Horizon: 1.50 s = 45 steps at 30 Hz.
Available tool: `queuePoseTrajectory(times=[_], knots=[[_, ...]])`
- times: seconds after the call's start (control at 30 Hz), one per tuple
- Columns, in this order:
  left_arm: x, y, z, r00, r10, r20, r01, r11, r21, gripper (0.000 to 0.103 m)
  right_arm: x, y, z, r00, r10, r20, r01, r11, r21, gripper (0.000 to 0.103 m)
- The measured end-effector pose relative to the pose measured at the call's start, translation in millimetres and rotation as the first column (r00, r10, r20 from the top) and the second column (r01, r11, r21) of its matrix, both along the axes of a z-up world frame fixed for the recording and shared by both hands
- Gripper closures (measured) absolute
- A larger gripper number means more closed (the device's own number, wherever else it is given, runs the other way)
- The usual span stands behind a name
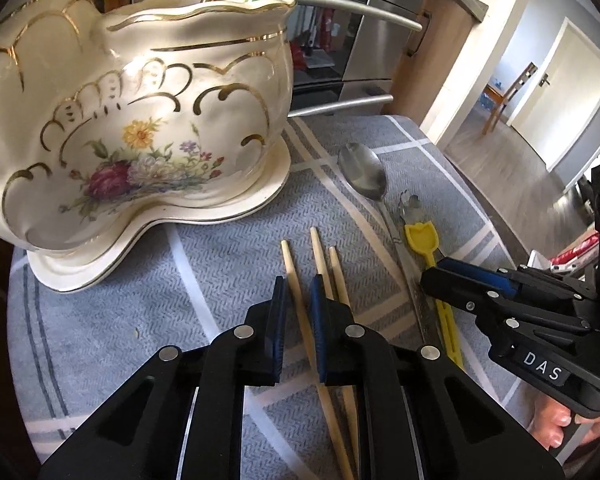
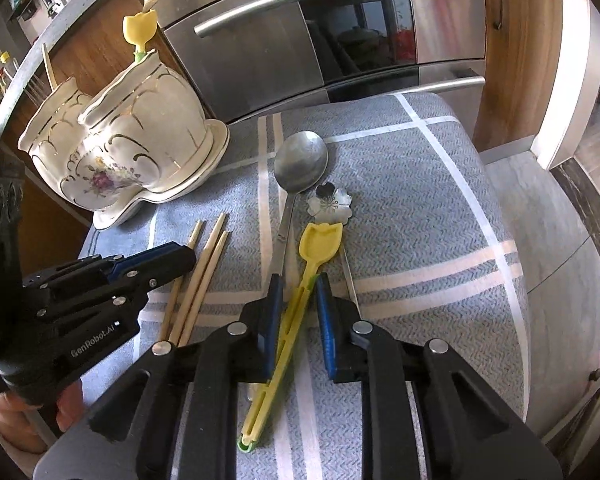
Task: Organize utensils
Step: 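Grasp another wooden chopstick with the left tool while the right tool grasps the yellow utensil, then lower chopstick into larger cup with left tool while right tool lowers yellow utensil into smaller cup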
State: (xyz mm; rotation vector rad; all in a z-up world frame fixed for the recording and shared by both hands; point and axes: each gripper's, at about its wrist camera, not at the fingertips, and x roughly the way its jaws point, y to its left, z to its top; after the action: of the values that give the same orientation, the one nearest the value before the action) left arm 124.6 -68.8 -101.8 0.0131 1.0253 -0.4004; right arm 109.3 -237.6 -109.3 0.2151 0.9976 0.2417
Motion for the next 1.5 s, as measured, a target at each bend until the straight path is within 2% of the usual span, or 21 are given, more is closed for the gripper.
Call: queuePoseTrajectory(times=[0.23, 0.53, 0.67, 0.83, 1.13, 1.23, 1.5], knots=[[-3.0, 6.2, -0.7, 1.0, 0.008, -0.019, -0.008, 1.0, -0.016, 0.092, -2.9, -1.9, -1.0, 1.0, -0.004, -0.001, 0.004, 1.0, 0.005, 0.089], [1.0, -17.0, 1.0, 0.999, -0.046, 0.015, 0.045, 0.997, 0.066, 0.092, 4.6, 1.5, -1.6, 1.0, -0.012, 0.01, 0.012, 1.0, -0.006, 0.09], [2.6, -16.3, 0.5, 0.997, -0.065, 0.035, 0.063, 0.996, 0.055, 0.098, 2.7, -1.8, -1.9, 1.0, -0.023, 0.014, 0.023, 1.0, 0.011, 0.093], [-3.2, -9.5, 0.7, 0.996, -0.077, 0.045, 0.077, 0.997, 0.006, 0.098, -4.0, -3.7, 6.1, 0.998, -0.032, 0.052, 0.03, 0.999, 0.025, 0.093], [-31.3, 11.8, 40.2, 0.98, -0.076, 0.181, 0.087, 0.995, -0.054, 0.098, -21.0, -11.4, 32.3, 0.986, -0.051, 0.162, 0.039, 0.996, 0.074, 0.093], [-38.6, 24.9, 55.4, 0.974, -0.065, 0.215, 0.084, 0.993, -0.084, 0.098, -26.6, -8.7, 45.6, 0.976, -0.045, 0.214, 0.034, 0.998, 0.057, 0.093], [-52.5, 60.7, 110.4, 0.941, -0.003, 0.34, 0.054, 0.989, -0.141, 0.098, -28.5, 4.0, 82.2, 0.953, -0.02, 0.303, 0.0, 0.998, 0.063, 0.093]])
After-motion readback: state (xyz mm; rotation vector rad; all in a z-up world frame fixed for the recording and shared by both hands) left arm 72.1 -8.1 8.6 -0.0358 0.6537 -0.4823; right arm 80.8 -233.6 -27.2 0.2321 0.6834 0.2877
